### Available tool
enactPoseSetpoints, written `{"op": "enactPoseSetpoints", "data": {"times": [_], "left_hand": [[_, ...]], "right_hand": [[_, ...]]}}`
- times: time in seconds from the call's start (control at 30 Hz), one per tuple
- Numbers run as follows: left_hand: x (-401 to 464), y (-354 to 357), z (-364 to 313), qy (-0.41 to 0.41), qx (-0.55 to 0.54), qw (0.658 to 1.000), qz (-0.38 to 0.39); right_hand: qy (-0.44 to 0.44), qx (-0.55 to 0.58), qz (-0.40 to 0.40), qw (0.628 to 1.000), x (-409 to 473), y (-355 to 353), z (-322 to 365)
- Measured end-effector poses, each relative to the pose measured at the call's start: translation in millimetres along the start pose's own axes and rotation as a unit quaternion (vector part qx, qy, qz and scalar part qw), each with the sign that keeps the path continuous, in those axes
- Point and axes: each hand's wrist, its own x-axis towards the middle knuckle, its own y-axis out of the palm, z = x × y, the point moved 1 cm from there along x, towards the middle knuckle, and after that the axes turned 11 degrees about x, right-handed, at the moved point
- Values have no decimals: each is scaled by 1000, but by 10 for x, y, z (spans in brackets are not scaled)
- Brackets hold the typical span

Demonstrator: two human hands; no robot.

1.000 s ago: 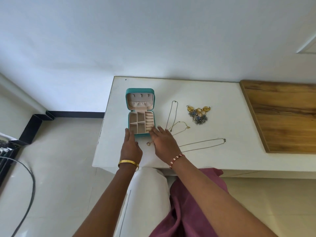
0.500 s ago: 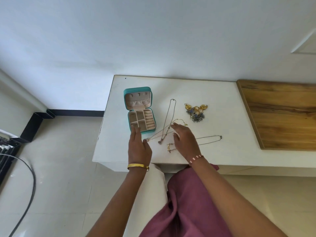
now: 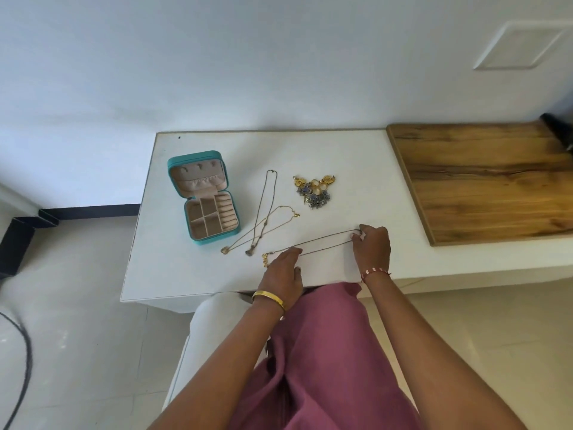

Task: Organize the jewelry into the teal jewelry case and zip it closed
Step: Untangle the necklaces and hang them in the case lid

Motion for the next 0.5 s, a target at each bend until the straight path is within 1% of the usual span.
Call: {"op": "enactPoseSetpoints", "data": {"times": [0.07, 0.2, 0.33, 0.5], "left_hand": [[19, -2, -1, -3, 16, 1000, 13], [25, -5, 15, -7, 36, 999, 24], [2, -13, 15, -10, 50, 998, 41], [-38, -46, 18, -17, 63, 996, 64]], "right_hand": [[0, -18, 10, 1000, 12, 14, 5], [-48, -69, 8, 996, 6, 30, 15], [-79, -87, 10, 993, -28, 40, 19], [-72, -160, 42, 984, -24, 38, 40]]}}
